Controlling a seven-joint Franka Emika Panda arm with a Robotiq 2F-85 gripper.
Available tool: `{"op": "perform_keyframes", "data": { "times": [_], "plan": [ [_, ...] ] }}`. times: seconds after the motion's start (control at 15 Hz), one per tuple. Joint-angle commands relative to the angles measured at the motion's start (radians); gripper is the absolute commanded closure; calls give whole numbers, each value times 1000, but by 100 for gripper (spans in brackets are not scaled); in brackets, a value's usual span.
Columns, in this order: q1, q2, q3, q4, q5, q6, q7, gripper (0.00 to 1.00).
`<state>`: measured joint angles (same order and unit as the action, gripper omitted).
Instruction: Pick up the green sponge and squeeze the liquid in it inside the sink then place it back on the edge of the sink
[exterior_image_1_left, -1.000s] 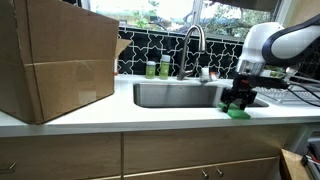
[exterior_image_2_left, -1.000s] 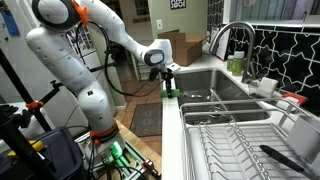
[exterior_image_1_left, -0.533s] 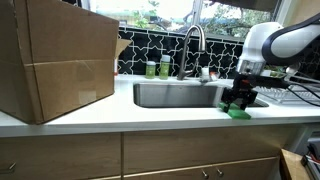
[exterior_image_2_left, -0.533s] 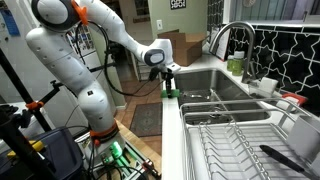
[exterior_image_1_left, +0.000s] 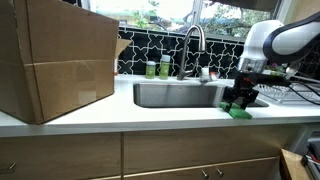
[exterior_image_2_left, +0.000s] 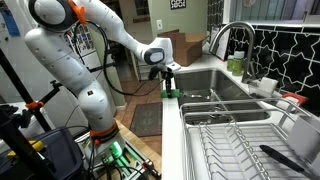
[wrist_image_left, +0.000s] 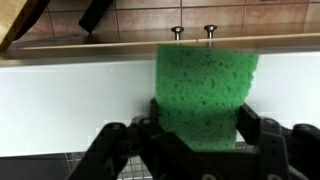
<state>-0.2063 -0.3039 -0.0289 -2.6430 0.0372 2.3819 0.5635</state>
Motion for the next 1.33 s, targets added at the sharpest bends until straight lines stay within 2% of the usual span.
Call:
{"op": "perform_keyframes", "data": {
  "times": [0.0, 0.33, 0.6, 0.67, 0.8, 0.87, 0.93, 1.27],
  "plan": [
    [1, -29, -17, 2, 18, -46, -23, 30],
    [-3, -48, -21, 4, 16, -65, -22, 27],
    [-15, -77, -27, 4, 9, -80, -19, 30],
    [-19, -85, -31, 6, 10, -84, -21, 36],
    [-28, -101, -38, 14, 10, -100, -23, 38],
    [-33, -108, -40, 19, 7, -109, -21, 44],
    [-39, -114, -42, 27, 6, -119, -21, 40],
    [-65, -136, -50, 69, -2, -162, -17, 39]
  ]
}}
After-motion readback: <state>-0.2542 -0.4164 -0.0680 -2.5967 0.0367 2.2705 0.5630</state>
